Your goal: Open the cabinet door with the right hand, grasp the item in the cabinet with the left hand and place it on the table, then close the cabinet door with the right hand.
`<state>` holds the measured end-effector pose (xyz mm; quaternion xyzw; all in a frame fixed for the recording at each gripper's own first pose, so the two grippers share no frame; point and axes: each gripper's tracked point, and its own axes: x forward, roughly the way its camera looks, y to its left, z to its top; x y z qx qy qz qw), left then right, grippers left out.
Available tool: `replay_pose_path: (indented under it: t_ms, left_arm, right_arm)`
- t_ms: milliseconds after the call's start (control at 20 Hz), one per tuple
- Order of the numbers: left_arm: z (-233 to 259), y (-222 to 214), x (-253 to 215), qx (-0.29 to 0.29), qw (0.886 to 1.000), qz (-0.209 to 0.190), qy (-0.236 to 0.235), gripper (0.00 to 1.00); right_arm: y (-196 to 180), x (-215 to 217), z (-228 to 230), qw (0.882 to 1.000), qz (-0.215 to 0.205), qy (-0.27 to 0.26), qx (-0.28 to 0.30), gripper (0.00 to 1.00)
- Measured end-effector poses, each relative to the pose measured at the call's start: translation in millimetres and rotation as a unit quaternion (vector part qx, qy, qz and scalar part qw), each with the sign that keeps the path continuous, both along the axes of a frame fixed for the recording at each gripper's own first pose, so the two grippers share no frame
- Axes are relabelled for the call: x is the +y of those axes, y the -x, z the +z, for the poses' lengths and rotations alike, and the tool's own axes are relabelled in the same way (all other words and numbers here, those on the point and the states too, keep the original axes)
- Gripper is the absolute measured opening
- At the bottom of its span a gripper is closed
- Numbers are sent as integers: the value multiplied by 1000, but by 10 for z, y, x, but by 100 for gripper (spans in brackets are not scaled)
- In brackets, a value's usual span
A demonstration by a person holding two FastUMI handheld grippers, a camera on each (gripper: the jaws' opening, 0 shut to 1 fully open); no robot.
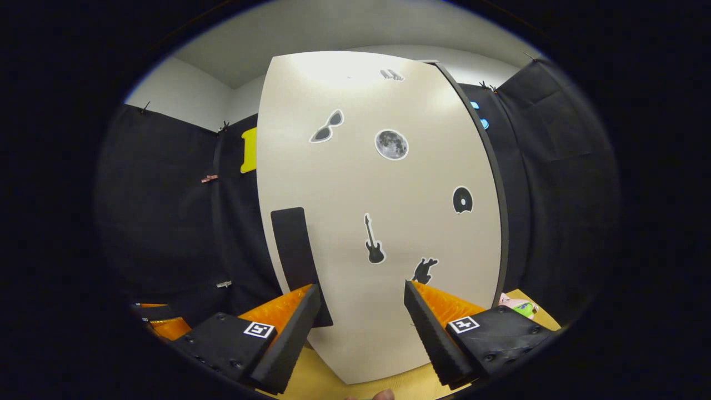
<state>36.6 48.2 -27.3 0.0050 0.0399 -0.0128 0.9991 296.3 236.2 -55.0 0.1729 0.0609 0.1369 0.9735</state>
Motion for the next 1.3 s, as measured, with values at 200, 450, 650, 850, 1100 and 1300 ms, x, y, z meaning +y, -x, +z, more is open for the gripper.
replay_pose_path:
  t_ms: [200,450,650,850,1100,1300]
  left_arm:
    - [13,-29,-12,-1,1000,-3,-4,93]
    - [-6,-57,-66,3,1000,-8,-6,93]
    - [29,-63,-105,-2,1000,-11,1,93]
    - [54,-63,-158,-4,1000,-14,1,93]
    - [99,6,-293,-9,1000,-25,3,93]
    - [113,91,-401,-8,999,-36,0,93]
  right_arm:
    - [-19,81,-33,1000,5,2,3,98]
    - [-3,66,-112,1000,-2,12,7,98]
    - [134,-89,-145,1000,-11,17,10,98]
    - [299,-291,-162,999,-25,26,13,98]
    - [557,-562,-128,998,-42,48,6,98]
    - [772,-751,-101,997,-53,50,8,98]
